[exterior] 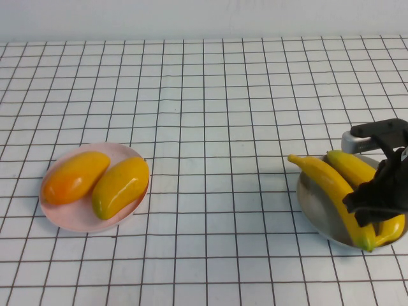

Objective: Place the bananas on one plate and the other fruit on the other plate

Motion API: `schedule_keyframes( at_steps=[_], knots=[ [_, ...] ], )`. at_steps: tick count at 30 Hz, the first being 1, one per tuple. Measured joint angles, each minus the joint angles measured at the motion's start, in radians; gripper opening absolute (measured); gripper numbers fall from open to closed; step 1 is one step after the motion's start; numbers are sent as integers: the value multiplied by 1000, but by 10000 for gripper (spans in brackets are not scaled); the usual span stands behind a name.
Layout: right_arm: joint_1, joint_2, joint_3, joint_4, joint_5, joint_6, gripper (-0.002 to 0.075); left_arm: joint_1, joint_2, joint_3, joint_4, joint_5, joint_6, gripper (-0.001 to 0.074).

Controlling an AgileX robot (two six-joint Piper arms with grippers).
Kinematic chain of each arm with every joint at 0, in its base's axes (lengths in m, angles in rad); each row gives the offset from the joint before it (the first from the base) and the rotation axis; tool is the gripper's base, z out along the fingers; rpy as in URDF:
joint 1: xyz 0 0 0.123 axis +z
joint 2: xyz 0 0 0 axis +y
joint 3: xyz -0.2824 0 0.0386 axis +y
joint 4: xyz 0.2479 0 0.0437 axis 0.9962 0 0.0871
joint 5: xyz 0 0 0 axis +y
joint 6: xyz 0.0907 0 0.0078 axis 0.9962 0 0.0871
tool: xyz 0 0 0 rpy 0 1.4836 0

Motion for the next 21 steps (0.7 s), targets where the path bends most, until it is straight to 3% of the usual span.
schedule_keyframes(
  at_steps=[5,7,13,21],
  knots=[
    [0,-99,4,0,10,-21,71,0,0,0,0,0,0,-1],
    [0,-170,17,2,-4,-38,22,0,0,0,0,0,0,-1],
    [0,-450,119,64,-151,-99,-10,0,0,0,0,0,0,-1],
    [0,-905,319,368,-418,-335,-14,0,0,0,0,0,0,-1]
  ],
)
